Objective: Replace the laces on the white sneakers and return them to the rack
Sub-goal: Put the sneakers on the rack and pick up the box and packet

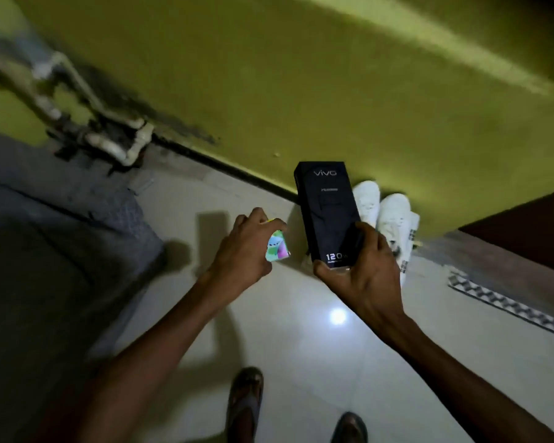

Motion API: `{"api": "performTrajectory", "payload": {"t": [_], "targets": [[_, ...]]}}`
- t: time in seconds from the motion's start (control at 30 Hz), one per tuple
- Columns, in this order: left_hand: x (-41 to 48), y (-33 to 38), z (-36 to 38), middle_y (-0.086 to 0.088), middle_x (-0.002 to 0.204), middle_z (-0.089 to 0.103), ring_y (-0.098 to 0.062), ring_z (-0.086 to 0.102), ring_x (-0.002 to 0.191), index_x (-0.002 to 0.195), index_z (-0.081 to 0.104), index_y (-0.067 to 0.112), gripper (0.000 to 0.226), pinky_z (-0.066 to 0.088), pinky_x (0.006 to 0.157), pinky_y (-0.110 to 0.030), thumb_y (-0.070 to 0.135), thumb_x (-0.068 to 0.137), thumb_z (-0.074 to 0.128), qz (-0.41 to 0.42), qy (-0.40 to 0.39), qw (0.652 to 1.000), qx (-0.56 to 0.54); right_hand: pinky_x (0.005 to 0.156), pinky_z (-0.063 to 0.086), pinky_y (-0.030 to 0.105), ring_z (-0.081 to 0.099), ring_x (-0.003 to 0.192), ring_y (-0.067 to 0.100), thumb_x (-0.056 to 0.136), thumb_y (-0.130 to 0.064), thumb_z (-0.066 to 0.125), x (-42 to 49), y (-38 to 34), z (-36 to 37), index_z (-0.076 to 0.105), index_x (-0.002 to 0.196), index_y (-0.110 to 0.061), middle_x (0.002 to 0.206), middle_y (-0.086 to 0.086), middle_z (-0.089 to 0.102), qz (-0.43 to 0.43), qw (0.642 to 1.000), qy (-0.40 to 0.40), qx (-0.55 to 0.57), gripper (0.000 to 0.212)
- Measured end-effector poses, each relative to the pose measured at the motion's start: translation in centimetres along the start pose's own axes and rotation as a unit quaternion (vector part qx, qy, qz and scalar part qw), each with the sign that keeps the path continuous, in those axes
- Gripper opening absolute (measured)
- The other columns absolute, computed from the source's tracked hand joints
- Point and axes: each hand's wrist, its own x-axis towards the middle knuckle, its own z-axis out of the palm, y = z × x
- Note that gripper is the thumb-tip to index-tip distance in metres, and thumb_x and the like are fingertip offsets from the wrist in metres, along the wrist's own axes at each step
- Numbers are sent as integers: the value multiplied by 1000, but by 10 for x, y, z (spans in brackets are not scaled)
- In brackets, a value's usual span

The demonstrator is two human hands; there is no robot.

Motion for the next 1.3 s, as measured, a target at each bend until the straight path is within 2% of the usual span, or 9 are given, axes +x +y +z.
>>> {"api": "performTrajectory", "payload": {"t": [0.13,0.27,0.37,0.5,0.73,0.93,1.1,1.2,1.3], "targets": [[-29,111,-129,5,122,40,-20,41,110,123,53,37,60,49,73,-35,11,73,74,80,-32,996,22,67,44,29,55,87,21,57,-56,73,-5,-64,-142,47,118,-20,100,-3,55,28,999,46,-9,75],[-40,201,-219,2,125,41,-23,41,114,126,54,35,56,50,81,-38,15,76,71,138,-41,989,41,67,46,31,54,88,19,58,-54,76,-7,-93,-250,48,118,-20,100,-2,57,48,993,105,-6,75],[-25,245,-251,-2,122,44,-24,44,112,126,56,33,58,49,86,-39,15,74,75,157,-45,986,39,67,49,33,56,86,20,58,-57,74,2,-91,-293,47,118,-21,100,-1,57,84,988,133,2,75],[30,290,-257,-2,119,44,-24,45,111,124,57,33,63,51,85,-42,14,69,81,155,-36,987,29,71,51,36,56,87,23,58,-61,69,48,-64,-321,45,122,-21,103,2,57,115,983,143,6,79],[157,318,-208,-3,115,45,-24,48,107,124,59,30,72,54,79,-39,4,63,85,117,-16,993,23,70,45,36,53,93,32,60,-62,60,157,-10,-303,45,121,-15,107,10,55,150,983,104,-8,79],[248,299,-152,-8,117,48,-30,51,107,125,61,28,70,51,84,-39,4,63,83,118,-22,992,32,67,37,35,46,102,35,72,-55,63,233,22,-262,41,121,-15,112,14,49,162,983,73,-52,67],[328,297,-120,-8,123,49,-34,47,114,127,58,28,68,48,92,-45,5,67,78,172,-65,979,90,75,47,40,43,112,37,76,-55,65,280,39,-227,39,129,-14,122,17,45,201,975,53,-81,73],[360,294,-104,-7,121,50,-35,50,115,126,54,33,73,50,88,-46,8,62,78,196,-93,968,129,79,49,40,43,116,38,80,-56,66,293,37,-215,38,130,-13,124,19,44,221,971,34,-89,71],[369,297,-100,-8,124,49,-35,47,115,130,51,30,75,51,82,-46,2,65,77,189,-82,970,132,80,49,41,46,114,39,83,-55,63,308,39,-212,39,134,-15,123,21,48,239,966,28,-96,69]]}}
